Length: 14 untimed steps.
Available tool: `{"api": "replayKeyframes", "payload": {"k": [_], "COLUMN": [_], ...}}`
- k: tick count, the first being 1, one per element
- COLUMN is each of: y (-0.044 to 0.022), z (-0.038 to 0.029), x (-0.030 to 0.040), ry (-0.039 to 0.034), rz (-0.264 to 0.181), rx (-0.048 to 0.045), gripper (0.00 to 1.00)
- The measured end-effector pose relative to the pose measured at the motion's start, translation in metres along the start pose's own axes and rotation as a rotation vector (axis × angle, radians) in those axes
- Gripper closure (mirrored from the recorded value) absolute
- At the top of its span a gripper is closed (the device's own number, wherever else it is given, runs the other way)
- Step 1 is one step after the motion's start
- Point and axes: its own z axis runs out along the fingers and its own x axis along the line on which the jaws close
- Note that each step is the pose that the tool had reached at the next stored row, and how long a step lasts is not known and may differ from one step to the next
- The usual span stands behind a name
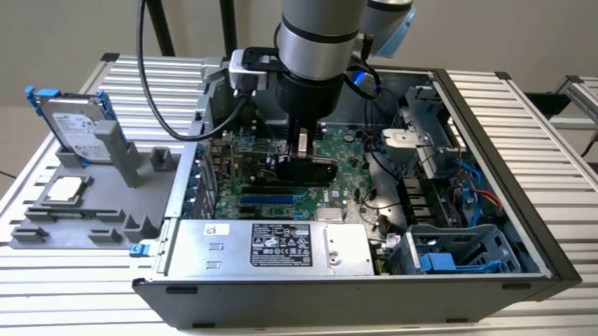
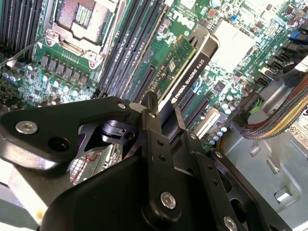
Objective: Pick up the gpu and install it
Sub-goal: 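Insert the gpu into the slot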
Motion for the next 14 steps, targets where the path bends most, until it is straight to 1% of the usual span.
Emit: {"api": "replayKeyframes", "payload": {"k": [6,8,12,14], "y": [0.0000,-0.0002,-0.0005,0.0016], "z": [0.0000,0.0000,-0.0007,-0.0005], "x": [0.0000,0.0012,0.0119,0.0140], "ry": [0.0002,0.0000,0.0002,0.0002], "rz": [0.000,0.000,0.000,0.000], "rx": [0.0000,0.0000,-0.0013,-0.0012], "gripper": [1.00,1.00,1.00,1.00]}}
